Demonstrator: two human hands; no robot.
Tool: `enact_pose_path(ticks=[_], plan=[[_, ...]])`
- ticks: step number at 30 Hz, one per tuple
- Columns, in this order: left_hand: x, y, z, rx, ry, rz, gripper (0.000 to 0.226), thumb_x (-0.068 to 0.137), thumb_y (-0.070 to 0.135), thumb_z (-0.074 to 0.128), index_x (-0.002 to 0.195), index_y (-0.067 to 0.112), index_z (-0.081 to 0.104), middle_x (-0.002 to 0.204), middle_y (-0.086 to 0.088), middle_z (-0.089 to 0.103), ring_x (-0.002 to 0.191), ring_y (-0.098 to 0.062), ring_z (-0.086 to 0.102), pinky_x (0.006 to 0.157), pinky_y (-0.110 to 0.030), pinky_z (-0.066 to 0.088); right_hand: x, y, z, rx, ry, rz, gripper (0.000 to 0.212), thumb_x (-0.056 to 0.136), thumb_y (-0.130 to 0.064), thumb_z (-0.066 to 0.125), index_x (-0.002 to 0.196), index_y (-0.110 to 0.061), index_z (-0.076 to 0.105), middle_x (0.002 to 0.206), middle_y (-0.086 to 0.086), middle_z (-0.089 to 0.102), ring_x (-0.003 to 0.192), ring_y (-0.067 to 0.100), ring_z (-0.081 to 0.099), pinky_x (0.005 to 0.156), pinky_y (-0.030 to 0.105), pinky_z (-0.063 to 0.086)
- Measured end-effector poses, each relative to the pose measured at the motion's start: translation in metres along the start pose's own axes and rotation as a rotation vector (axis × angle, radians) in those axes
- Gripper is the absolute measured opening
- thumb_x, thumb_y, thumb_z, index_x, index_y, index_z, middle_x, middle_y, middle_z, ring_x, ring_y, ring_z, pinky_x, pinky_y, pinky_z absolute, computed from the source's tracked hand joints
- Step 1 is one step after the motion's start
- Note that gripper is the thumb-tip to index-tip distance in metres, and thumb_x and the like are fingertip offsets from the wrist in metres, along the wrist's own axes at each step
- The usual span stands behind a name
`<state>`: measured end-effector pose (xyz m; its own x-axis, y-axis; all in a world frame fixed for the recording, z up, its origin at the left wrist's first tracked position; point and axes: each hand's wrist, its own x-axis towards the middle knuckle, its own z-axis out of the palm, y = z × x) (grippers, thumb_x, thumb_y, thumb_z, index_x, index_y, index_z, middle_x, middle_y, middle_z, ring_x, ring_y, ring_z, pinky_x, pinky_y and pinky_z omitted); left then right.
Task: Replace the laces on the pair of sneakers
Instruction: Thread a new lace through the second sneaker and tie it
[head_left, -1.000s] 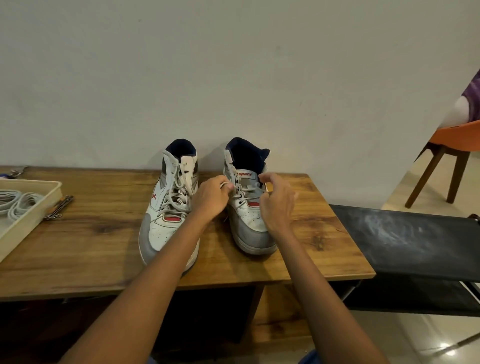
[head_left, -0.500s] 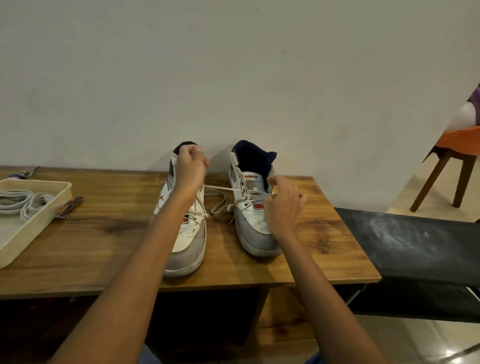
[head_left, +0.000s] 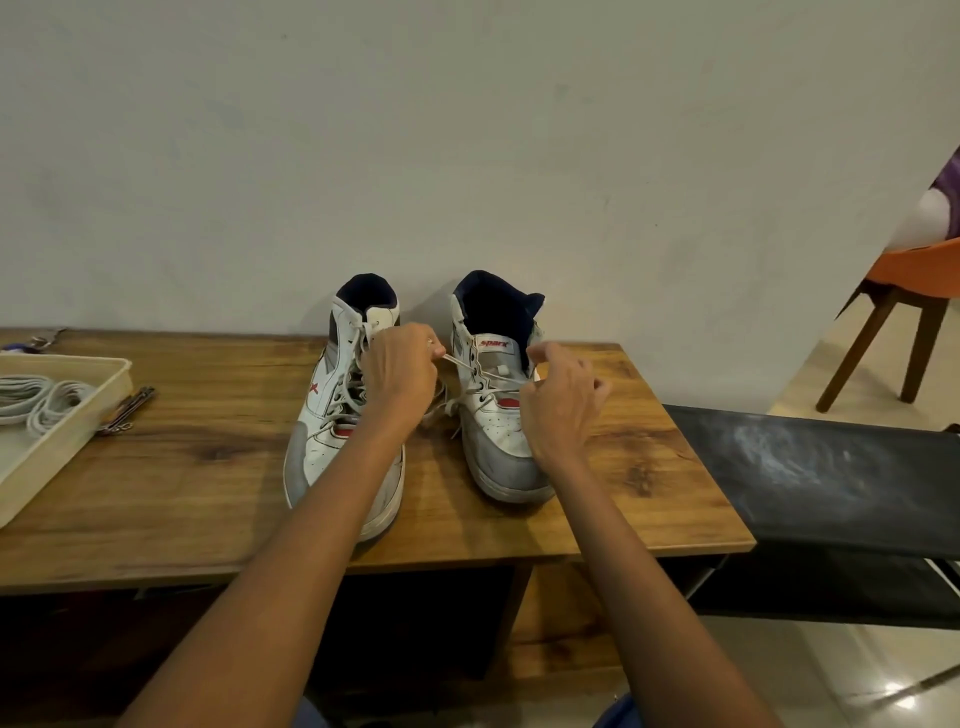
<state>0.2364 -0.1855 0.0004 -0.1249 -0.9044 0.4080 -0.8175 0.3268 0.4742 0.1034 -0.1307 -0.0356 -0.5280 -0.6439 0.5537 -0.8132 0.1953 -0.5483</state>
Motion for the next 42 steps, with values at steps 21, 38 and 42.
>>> enact_pose_path(ticks=[21,38,42], plan=[[-0.016,0.012,0.018,0.041,-0.25,0.172,0.028,0.089,0.014,0.061,0.116,0.018,0.055,0.107,0.0,0.063,0.1,-0.017,0.058,0.079,-0.032,0.045,0.01,0.002,-0.009,-0.002,-0.113,-0.036,0.031,0.083,-0.003,0.054,0.109,-0.019,0.06,0.11,-0.006,0.063,0.107,0.015,0.051,0.083,0.027,0.017],[0.005,0.009,-0.032,-0.584,-0.545,-0.033,0.011,0.092,0.025,0.054,0.094,0.016,0.061,0.08,0.006,0.06,0.073,-0.007,0.056,0.061,-0.016,0.047,0.018,0.0,-0.019,0.083,-0.212,0.031,0.032,0.082,-0.002,0.054,0.107,-0.018,0.063,0.108,-0.006,0.065,0.104,0.014,0.054,0.086,0.029,0.021],[0.013,0.005,-0.056,-1.204,-0.586,-0.139,0.015,0.091,0.024,0.055,0.082,0.015,0.064,0.059,0.008,0.059,0.062,-0.006,0.056,0.072,-0.023,0.051,0.025,-0.007,-0.025,0.213,-0.153,0.011,0.024,0.087,-0.007,0.052,0.106,-0.015,0.065,0.1,-0.001,0.068,0.094,0.016,0.06,0.092,0.035,0.043]])
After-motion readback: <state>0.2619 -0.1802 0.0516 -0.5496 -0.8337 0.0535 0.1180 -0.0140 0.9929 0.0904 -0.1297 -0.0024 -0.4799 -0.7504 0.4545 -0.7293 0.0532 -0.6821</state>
